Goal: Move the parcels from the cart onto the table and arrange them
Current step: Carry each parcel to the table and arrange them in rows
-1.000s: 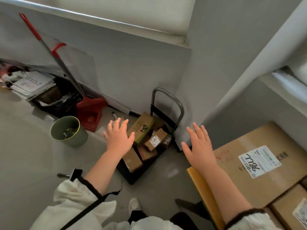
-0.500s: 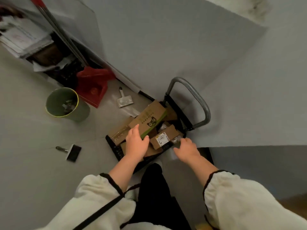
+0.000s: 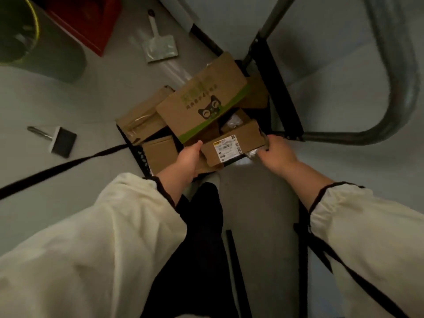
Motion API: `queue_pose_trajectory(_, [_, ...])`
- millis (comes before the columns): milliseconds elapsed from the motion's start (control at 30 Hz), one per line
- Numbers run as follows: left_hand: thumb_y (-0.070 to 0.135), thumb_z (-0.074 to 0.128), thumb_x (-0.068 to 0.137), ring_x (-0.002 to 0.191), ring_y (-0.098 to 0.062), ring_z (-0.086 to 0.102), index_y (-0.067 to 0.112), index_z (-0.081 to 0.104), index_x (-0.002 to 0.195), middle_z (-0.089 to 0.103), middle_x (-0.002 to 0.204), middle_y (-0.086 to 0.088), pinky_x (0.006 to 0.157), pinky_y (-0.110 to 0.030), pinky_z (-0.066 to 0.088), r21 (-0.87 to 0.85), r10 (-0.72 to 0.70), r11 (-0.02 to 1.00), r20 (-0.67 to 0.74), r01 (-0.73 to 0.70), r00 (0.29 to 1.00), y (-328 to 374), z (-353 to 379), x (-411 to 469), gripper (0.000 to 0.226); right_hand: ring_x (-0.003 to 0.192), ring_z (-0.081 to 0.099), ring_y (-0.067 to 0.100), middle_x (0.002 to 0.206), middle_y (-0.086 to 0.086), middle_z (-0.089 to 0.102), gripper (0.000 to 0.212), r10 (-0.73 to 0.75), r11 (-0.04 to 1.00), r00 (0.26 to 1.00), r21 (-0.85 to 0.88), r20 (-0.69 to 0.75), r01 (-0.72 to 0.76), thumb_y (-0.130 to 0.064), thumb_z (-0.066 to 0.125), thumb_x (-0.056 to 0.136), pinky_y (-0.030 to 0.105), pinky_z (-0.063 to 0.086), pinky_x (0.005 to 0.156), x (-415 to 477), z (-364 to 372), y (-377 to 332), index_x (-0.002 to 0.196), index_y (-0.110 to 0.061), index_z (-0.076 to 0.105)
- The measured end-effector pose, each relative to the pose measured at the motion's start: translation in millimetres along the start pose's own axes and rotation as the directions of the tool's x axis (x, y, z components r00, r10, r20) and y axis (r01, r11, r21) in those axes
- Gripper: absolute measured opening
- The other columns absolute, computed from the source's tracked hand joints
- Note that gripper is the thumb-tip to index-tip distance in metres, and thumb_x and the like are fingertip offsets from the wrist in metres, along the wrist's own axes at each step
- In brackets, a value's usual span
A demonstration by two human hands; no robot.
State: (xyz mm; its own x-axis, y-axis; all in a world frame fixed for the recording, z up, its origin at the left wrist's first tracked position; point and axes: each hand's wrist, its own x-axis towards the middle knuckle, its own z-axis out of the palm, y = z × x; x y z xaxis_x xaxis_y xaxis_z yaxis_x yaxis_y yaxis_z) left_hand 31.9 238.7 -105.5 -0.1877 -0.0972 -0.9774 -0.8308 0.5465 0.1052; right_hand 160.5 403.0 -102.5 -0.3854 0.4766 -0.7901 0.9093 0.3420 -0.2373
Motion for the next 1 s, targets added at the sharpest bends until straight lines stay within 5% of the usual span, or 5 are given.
queue_pose_trajectory(200, [0.054,0.042,0.094,0.122,-0.025,0.05,0.023,0.043,0.137,0.05,0.139,-0.004,0.1,-0.042,0.035,-0.164,-0.091,0.98,0.129,0.112,0.987,-24.7,15.7,72.3,0.054,0.138,0.028,0.031,0.153,0.016,0.025,0.07,0.103,0.984,0.987,0.157,-0.127,-0.082,-0.02,0.053,0.09,0.038,0.027,0.112,69.5,48.4,9.9,0.148,-0.004,0.019])
queue_pose_trajectory(400, [0.048,0.041,0.097,0.06,-0.021,0.068,0.016,0.053,0.128,0.069,0.09,-0.004,0.032,-0.03,0.048,-0.233,-0.029,0.968,0.244,0.087,0.969,-19.5,17.9,70.7,0.047,0.117,0.052,0.034,0.13,0.018,0.054,0.047,0.167,0.934,0.976,0.339,-0.142,-0.111,-0.011,0.052,0.085,0.037,0.044,0.096,82.7,59.9,7.4,0.131,-0.004,0.046])
queue_pose_trajectory(500, [0.046,0.042,0.097,0.061,-0.018,0.069,0.017,0.051,0.129,0.066,0.096,-0.003,0.038,-0.031,0.052,-0.233,-0.012,0.97,0.236,0.069,0.972,-13.8,7.7,48.8,0.043,0.112,0.055,0.032,0.125,0.015,0.056,0.046,0.19,0.917,0.972,0.379,-0.137,-0.125,-0.012,0.051,0.086,0.028,0.041,0.081,62.4,50.4,2.5,0.131,-0.008,0.046])
queue_pose_trajectory(667, [0.048,0.04,0.096,0.125,-0.021,0.048,0.023,0.048,0.134,0.054,0.135,0.0,0.107,-0.046,0.031,-0.147,0.028,0.989,0.206,0.003,0.978,-4.4,-16.9,-14.3,0.046,0.107,0.057,0.031,0.12,0.016,0.059,0.04,0.169,0.908,0.972,0.41,-0.166,-0.088,-0.01,0.05,0.084,0.025,0.04,0.079,5.2,13.2,-19.8,0.123,-0.006,0.052])
queue_pose_trajectory(1000, [0.034,0.049,0.094,0.12,-0.016,0.051,0.022,0.056,0.129,0.059,0.129,0.002,0.103,-0.043,0.037,-0.074,0.599,0.801,0.117,-0.594,0.792,69.3,-129.4,-229.2,0.037,0.115,0.049,0.013,0.131,0.003,0.05,0.052,-0.096,0.77,0.879,0.525,-0.467,0.363,-0.014,0.056,0.085,0.026,0.04,0.096,-182.4,-125.9,-130.6,0.136,-0.013,0.045])
